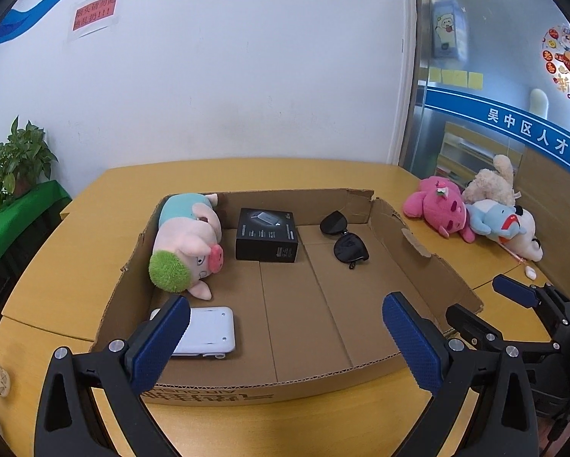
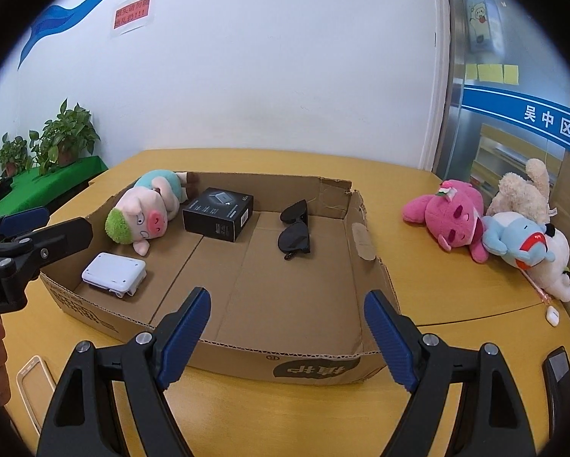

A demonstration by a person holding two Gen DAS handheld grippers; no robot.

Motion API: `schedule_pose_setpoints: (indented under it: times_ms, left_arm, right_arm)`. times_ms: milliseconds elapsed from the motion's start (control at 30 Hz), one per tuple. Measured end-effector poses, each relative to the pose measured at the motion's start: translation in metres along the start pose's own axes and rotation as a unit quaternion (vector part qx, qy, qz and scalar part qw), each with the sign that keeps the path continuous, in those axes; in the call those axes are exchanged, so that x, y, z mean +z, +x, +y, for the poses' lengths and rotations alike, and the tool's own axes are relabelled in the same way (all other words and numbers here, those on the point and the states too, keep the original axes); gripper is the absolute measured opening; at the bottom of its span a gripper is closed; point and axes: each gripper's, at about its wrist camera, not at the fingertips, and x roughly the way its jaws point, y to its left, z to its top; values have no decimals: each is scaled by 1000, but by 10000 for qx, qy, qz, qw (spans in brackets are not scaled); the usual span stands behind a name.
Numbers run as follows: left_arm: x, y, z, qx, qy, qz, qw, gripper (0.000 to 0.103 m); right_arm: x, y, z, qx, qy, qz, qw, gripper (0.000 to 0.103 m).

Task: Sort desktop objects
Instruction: 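Move the right tool to the clear phone case on the table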

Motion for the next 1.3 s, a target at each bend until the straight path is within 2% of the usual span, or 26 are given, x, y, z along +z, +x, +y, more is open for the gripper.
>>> schedule_pose_setpoints:
  times_ms: [333, 467, 567, 633, 667, 733, 867, 967, 1067, 1133, 1167, 1267, 1300]
  left_arm:
    - [-7, 2, 7, -20, 11, 126, 9999, 102]
    - [-19, 3, 21, -94, 129, 354, 9992, 102]
    - [-35, 0, 39, -241, 243, 617, 9975, 102]
    - [-48, -4, 56, -219, 253, 837, 9959, 102]
    - [-54, -6, 62, -165, 249, 914, 9954, 102]
    - [-67, -10, 79, 17, 226, 1101, 9937, 102]
    - [-96, -17, 114, 344, -17, 1462, 9887, 102]
    - [-116, -17, 135, 427, -255, 1709, 9840, 100]
    - [-136, -15, 146, 514, -377, 1984, 9780, 89]
    - [-147, -13, 150, 401, -531, 2195, 9734, 67]
    - [-152, -12, 151, 272, -616, 2288, 9711, 63]
    - [-158, -16, 143, 251, -452, 2218, 9737, 52]
    - [-159, -17, 138, 301, -315, 2200, 9745, 43]
  right_arm:
    - [-6, 5, 10, 89, -6, 118, 9999, 83]
    - [-17, 8, 22, 515, -148, 376, 9979, 83]
    - [-39, 8, 54, 1353, -795, 749, 9848, 83]
    - [-58, 3, 81, 1927, -1156, 957, 9697, 83]
    - [-69, 2, 98, 2370, -1290, 1137, 9562, 83]
    - [-84, 2, 121, 2882, -1463, 1374, 9363, 82]
    - [-102, -3, 156, 3271, -1923, 1527, 9125, 81]
    - [-111, 1, 167, 3262, -2149, 1633, 9060, 79]
    - [-112, 4, 166, 3190, -2303, 1652, 9044, 71]
    - [-110, 5, 163, 3105, -2402, 1634, 9051, 62]
    - [-109, 5, 162, 3063, -2434, 1621, 9059, 58]
    - [-105, 11, 150, 2929, -2334, 1651, 9124, 53]
    - [-102, 14, 143, 2850, -2248, 1680, 9165, 51]
